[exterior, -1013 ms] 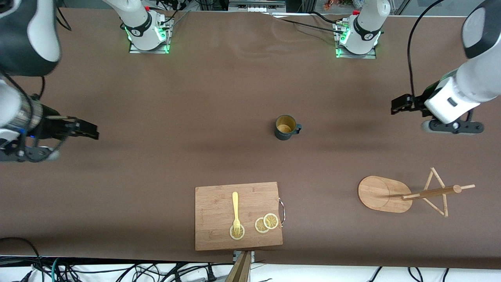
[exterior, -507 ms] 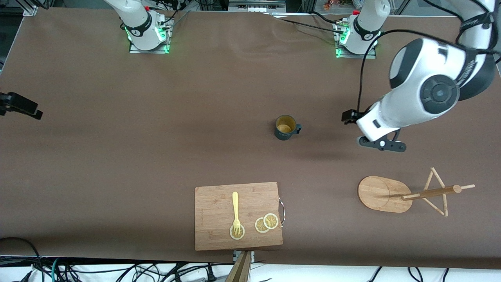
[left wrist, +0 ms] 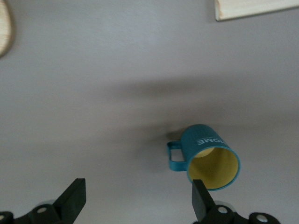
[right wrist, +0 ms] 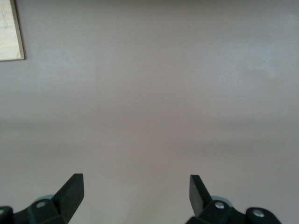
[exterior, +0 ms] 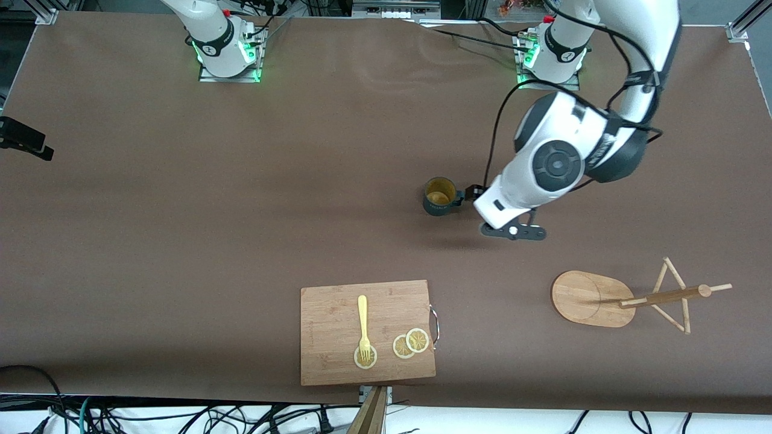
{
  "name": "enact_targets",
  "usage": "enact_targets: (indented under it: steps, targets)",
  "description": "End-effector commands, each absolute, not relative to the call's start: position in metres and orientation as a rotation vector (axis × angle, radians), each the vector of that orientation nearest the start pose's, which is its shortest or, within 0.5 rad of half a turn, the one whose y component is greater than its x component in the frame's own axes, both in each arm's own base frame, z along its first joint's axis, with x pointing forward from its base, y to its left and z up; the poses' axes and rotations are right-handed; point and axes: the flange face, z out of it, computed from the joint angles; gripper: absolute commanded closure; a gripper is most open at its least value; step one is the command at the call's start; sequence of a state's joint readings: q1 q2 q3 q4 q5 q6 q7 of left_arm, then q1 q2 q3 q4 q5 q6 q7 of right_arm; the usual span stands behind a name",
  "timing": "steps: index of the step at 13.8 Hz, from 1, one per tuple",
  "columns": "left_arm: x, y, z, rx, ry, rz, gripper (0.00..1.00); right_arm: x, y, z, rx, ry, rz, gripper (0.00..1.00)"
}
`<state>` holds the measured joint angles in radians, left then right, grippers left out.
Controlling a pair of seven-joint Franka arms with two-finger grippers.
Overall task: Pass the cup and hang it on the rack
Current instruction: 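Move the left gripper toward the mug while the right gripper retracts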
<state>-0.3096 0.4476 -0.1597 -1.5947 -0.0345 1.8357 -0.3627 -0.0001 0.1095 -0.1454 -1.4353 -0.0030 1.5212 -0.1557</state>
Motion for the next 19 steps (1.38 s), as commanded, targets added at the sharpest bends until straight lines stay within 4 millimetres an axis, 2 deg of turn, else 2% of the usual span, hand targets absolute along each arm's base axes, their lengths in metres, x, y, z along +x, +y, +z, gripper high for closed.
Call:
enact_targets:
  steps: [1,2,3,5,6,7,10,12,14,15,17,19]
  targets:
    - [0.573,-0.299,0.346,-3.126,0.153,0.331,0.00,0.567,-0.077,0.626,-3.160,-0.091,0.051,0.00]
    - [0.567,-0.298,0.336,-3.134,0.154,0.307,0.00,0.568,-0.064,0.627,-3.176,-0.131,0.060,0.00]
    - [0.561,-0.298,0.327,-3.143,0.147,0.278,0.00,0.568,-0.061,0.625,-3.193,-0.149,0.087,0.00]
    - [0.551,-0.294,0.311,-3.139,0.065,0.282,0.00,0.573,-0.064,0.621,-3.194,-0.157,0.103,0.00]
    - [0.542,-0.296,0.305,-3.135,-0.036,0.304,0.00,0.574,-0.063,0.619,-3.193,-0.155,0.108,0.00]
    - [0.534,-0.309,0.308,-3.137,-0.082,0.287,0.00,0.574,-0.063,0.620,-3.191,-0.150,0.100,0.00]
    - [0.524,-0.333,0.297,-3.121,0.027,0.215,0.00,0.577,-0.061,0.620,-3.194,-0.150,0.095,0.00]
    - [0.522,-0.323,0.295,-3.112,0.036,0.225,0.00,0.577,-0.063,0.620,-3.195,-0.155,0.096,0.00]
    - [0.543,-0.288,0.296,-3.141,0.152,0.221,0.00,0.577,-0.065,0.620,-3.195,-0.150,0.091,0.00]
    - [0.547,-0.278,0.300,-3.151,0.238,0.210,0.00,0.577,-0.065,0.620,-3.196,-0.150,0.089,0.00]
    - [0.544,-0.269,0.304,-3.145,0.490,0.186,0.00,0.577,-0.064,0.620,-3.195,-0.153,0.086,0.00]
    - [0.529,-0.265,0.293,-3.122,0.741,0.106,0.00,0.578,-0.062,0.620,-3.193,-0.153,0.085,0.00]
